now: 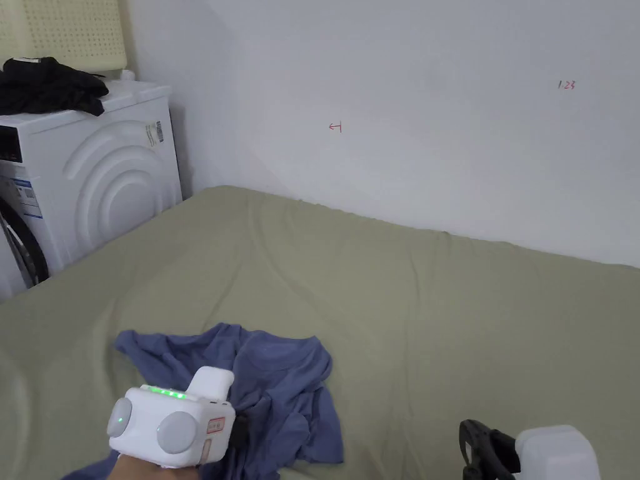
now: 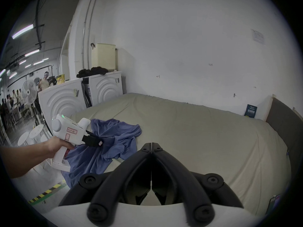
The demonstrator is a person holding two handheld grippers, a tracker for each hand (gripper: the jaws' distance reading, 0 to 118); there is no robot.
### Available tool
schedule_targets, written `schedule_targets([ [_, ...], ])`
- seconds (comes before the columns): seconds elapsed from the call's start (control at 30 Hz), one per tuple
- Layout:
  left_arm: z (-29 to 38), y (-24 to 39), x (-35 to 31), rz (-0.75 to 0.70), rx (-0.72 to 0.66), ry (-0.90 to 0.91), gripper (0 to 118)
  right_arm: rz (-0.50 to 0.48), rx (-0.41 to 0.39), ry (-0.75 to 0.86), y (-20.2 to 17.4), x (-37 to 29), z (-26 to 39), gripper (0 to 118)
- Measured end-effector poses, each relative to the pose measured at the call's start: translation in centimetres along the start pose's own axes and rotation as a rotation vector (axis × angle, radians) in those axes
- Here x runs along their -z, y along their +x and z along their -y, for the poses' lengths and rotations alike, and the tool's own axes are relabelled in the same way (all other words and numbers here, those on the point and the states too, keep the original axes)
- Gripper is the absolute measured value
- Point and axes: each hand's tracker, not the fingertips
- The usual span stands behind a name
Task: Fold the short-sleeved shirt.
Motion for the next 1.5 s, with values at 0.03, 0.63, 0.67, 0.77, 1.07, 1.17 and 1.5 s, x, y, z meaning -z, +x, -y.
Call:
schedule_targets([
  [0.03,-0.7,1.7,-0.4,0.027,0.034,0.011,4,0.009,0.026,0.003,0.6,-0.7,-0.1,0],
  [0.63,-9.1,39.2,-3.9,0.536,0.383,0.221,4,0.359,0.103,0.086,16.1,-18.0,2.9,0],
  [0.67,-8.6,41.1,-2.7,0.54,0.403,0.204,4,0.379,0.11,0.081,17.0,-18.4,3.3,0],
  [0.77,-6.4,46.2,2.1,0.504,0.491,0.12,4,0.429,0.135,0.06,19.9,-19.1,4.7,0],
  [1.07,4.7,51.6,14.7,0.308,0.503,-0.2,4,0.481,0.182,-0.017,25.5,-18.7,8.1,0],
  [1.17,4.4,50.6,13.6,0.344,0.384,-0.147,13,0.476,0.178,-0.019,25.7,-18.9,8.4,0],
  [1.5,6.5,43.8,-5.4,0.421,0.353,0.277,112,0.454,0.135,0.005,21.5,-22.0,8.2,0],
])
